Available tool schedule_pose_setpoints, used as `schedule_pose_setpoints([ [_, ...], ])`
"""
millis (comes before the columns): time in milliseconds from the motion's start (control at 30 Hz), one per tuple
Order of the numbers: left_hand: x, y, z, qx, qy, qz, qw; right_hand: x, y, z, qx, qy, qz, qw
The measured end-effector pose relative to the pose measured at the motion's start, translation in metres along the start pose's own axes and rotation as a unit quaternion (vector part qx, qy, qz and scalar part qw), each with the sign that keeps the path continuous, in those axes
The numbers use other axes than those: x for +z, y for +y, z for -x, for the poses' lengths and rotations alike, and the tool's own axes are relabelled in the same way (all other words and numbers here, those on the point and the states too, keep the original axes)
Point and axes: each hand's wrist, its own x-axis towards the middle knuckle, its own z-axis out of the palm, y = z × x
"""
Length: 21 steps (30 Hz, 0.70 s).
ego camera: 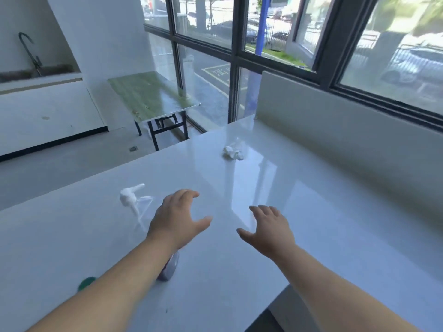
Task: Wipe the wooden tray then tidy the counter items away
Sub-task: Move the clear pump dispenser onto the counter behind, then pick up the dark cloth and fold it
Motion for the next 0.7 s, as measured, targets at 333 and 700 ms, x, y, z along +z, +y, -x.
schedule_pose_setpoints([
  [333,0.169,0.240,0.051,0.178,-0.264,-0.015,0.948,-0.047,0.248,0.186,0.231,0.037,0.047,0.971],
  [700,0.362,0.488,0.183,0.272,-0.426,-0.069,0.860,-0.029,0.487,0.403,0.463,0.022,-0.041,0.885],
])
